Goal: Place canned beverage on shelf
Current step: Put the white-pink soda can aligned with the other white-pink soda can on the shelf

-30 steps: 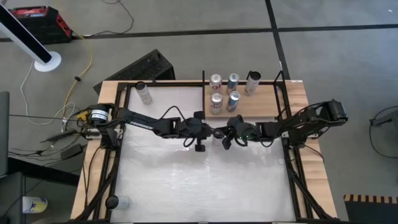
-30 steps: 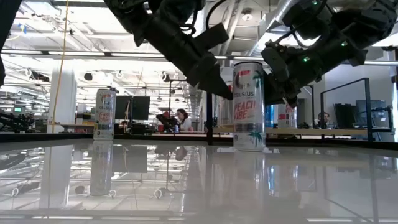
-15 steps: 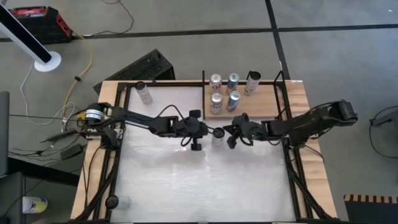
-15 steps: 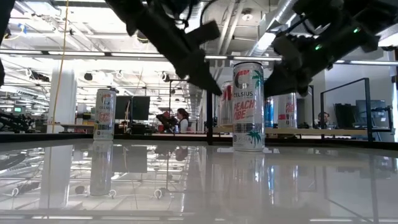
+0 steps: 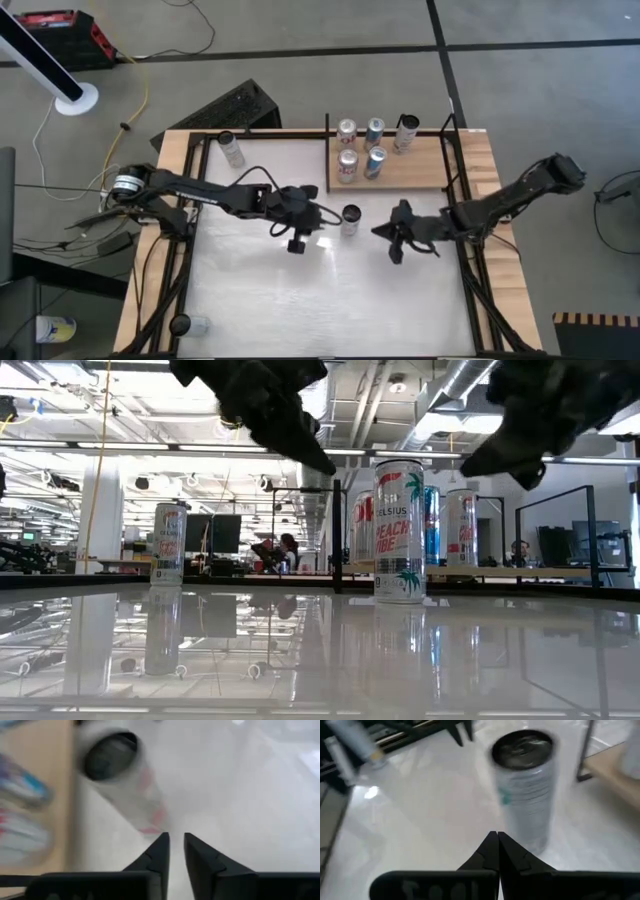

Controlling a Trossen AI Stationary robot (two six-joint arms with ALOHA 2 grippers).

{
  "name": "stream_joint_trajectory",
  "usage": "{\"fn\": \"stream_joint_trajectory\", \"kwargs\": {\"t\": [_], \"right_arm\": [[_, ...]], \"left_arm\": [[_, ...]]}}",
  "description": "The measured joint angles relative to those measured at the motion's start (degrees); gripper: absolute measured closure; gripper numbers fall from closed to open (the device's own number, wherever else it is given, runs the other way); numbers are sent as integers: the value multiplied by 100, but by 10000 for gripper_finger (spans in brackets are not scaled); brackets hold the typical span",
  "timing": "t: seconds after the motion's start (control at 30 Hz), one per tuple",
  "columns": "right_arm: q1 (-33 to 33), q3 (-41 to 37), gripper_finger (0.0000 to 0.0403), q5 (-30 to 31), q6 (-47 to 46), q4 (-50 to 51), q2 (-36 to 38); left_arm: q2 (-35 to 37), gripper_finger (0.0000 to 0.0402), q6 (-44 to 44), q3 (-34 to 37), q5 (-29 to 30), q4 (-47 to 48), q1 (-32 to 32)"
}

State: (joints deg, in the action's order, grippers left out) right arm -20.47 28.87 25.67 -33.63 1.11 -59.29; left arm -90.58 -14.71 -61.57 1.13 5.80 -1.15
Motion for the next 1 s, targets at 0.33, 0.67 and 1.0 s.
{"fn": "stream_joint_trajectory", "kwargs": {"t": [0.33,0.67,1.0], "right_arm": [[-710,0,384,599,-150,106,-2],[-745,0,384,681,-179,194,-2],[-741,-3,384,748,-41,258,-4]], "left_arm": [[-134,213,-1,388,-319,-1231,1],[-134,72,-69,405,-120,-2420,78],[-962,29,456,191,-848,-3345,489]]}}
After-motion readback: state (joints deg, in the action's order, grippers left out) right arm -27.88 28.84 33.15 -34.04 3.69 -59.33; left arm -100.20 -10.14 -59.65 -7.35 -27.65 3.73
